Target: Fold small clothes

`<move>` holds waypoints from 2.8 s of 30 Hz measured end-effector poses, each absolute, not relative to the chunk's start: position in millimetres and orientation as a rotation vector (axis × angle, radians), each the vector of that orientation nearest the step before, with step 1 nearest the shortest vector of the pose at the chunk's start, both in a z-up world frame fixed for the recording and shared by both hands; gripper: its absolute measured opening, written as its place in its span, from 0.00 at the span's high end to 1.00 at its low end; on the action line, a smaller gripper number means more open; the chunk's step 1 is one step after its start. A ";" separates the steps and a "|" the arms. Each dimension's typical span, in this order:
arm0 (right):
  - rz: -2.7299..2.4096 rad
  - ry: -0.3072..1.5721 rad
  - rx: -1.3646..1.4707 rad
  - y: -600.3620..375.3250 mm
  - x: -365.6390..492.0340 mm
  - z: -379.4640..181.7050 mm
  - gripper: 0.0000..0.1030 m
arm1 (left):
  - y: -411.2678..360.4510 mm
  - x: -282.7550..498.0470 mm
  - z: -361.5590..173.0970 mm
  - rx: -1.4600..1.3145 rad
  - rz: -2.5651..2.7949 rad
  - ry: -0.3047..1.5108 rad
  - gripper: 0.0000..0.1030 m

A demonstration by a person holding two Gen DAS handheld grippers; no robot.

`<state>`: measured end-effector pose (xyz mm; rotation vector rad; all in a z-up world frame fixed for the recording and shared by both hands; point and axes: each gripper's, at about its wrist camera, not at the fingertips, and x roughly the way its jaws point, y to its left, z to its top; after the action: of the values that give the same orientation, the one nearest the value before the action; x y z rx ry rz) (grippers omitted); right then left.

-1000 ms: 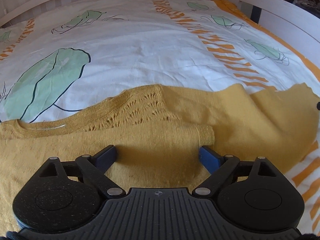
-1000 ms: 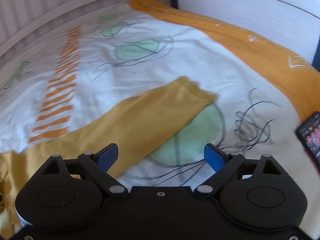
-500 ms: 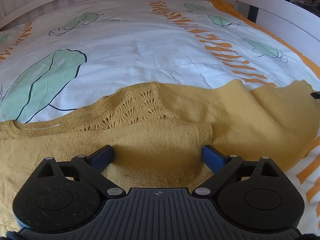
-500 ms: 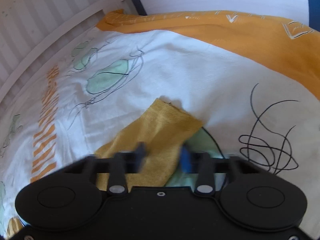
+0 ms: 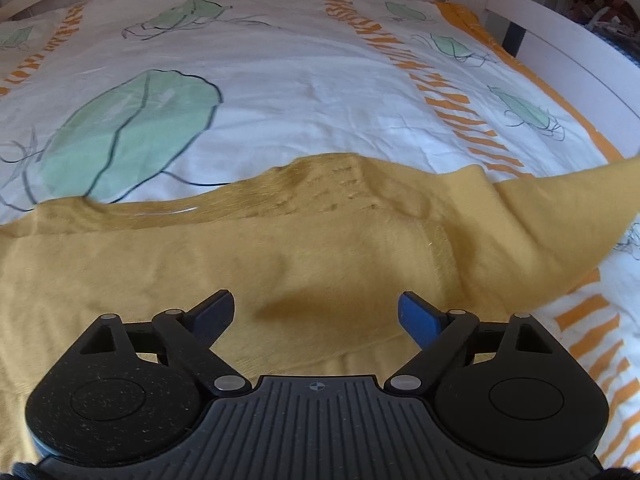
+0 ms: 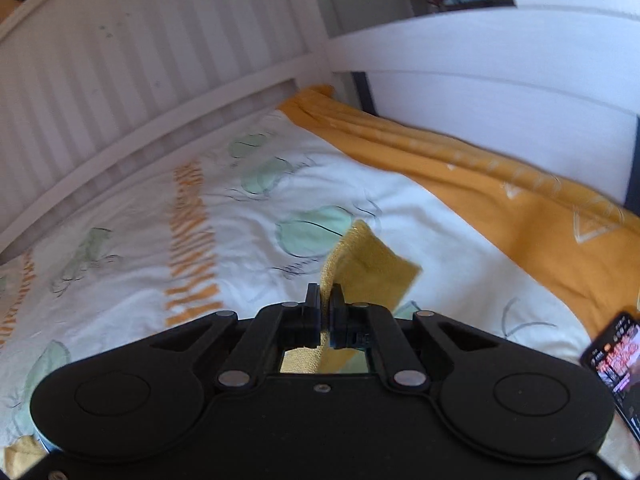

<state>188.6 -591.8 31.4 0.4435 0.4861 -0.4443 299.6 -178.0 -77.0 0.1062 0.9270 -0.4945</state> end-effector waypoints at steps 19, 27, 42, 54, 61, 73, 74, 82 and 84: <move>0.162 0.529 0.245 -296.7 269.1 69.5 0.90 | -1.3 285.5 -55.3 -0.046 -0.342 0.909 0.13; 0.295 0.731 0.223 -180.9 286.1 -31.1 0.90 | 58.6 281.8 -63.9 -0.130 -0.251 0.929 0.14; 0.362 0.719 0.082 -162.8 232.6 -69.7 0.36 | 50.1 286.3 -58.8 -0.153 -0.307 0.895 0.14; 0.230 0.703 0.069 -238.2 198.1 -92.7 0.08 | -16.7 285.5 -88.9 -0.059 -0.403 0.921 0.15; 0.244 0.755 0.082 -245.8 193.7 -122.1 0.01 | -24.1 291.2 -100.2 -0.137 -0.416 0.966 0.45; 0.249 0.722 0.087 -245.9 188.7 -121.4 0.00 | -66.4 301.5 0.7 -0.165 -0.551 0.765 0.94; 0.253 0.713 0.091 -245.7 187.0 -119.3 0.00 | -75.0 305.0 16.0 -0.164 -0.579 0.747 0.94; 0.310 0.593 0.180 -249.6 180.1 -97.6 0.00 | -155.3 308.2 124.2 -0.109 -0.763 0.616 0.94; 0.309 0.573 0.193 -251.0 188.6 -93.4 0.00 | -171.8 298.0 140.6 -0.076 -0.800 0.574 0.94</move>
<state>188.6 -251.0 -93.4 0.1927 0.5732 0.3094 298.0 -171.8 140.6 -0.0756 0.5738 -0.8001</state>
